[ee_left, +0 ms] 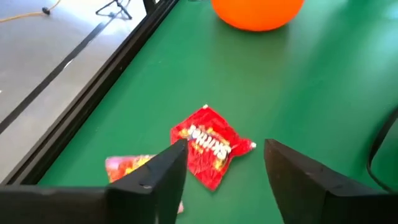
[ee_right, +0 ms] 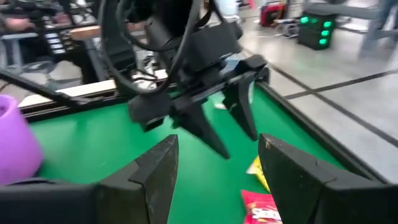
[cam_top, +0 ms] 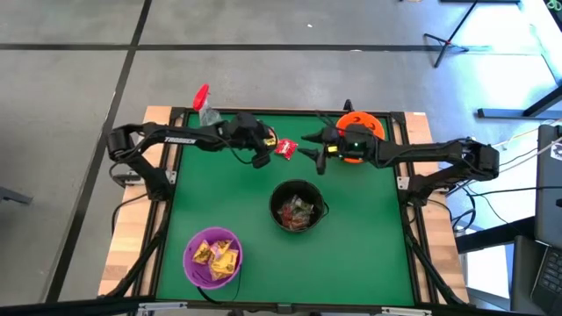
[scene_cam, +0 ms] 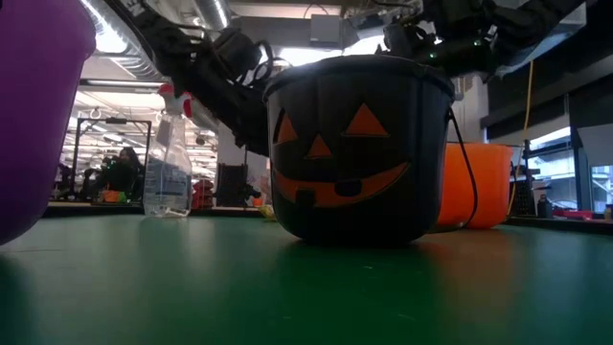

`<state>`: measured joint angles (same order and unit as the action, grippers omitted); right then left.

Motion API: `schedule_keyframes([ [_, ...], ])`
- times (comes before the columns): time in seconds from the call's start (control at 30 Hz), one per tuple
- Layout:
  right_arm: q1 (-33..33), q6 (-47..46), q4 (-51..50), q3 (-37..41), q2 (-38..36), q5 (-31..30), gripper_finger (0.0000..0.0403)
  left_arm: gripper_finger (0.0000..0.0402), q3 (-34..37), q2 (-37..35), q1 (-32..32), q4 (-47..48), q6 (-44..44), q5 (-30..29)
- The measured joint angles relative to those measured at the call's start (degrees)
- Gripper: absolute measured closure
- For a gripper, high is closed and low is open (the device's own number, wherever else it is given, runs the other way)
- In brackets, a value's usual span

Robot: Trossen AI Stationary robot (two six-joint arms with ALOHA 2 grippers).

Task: Sort candy
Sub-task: Put the red candy into the orange bucket

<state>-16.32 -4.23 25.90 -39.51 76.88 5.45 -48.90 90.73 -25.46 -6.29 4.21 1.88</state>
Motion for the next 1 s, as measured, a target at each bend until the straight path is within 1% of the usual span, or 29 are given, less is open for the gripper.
schedule_keyframes([
  [0.13, 0.2, -0.2, 0.1, 0.0, 0.0, -4.8, 0.0182, 0.0176, 0.0, 2.3, -0.1, -3.6, -1.1, 0.3],
  [0.2, 0.2, -0.2, 0.1, 0.0, 0.0, -7.2, 0.0182, 0.0170, 0.0, 3.7, -0.1, -4.7, -2.2, -0.9],
  [0.27, 0.2, -0.2, 0.1, 0.0, 0.0, -8.3, 0.0182, 0.0169, 0.0, 5.3, -0.1, -5.7, -3.0, -2.3],
  [0.5, 0.2, -0.4, 1.0, 0.0, 0.0, -9.5, 0.0182, 0.0168, 0.0, 10.1, 0.0, -9.4, -3.5, -2.6],
  [0.67, 0.2, -0.4, 1.3, 0.0, 0.0, -9.6, 0.0182, 0.0168, 0.0, 12.8, 1.0, -11.4, -0.4, -2.4],
  [0.8, 0.2, -0.4, 1.2, 0.0, 0.0, -10.2, 0.0182, 0.0168, -1.2, 15.1, 1.8, -11.6, 2.0, -2.3],
  [1.0, 0.2, -0.4, 1.0, 0.0, 0.0, -10.6, 0.0182, 0.0168, -4.7, 18.3, 2.7, -12.0, 2.9, -2.4],
])
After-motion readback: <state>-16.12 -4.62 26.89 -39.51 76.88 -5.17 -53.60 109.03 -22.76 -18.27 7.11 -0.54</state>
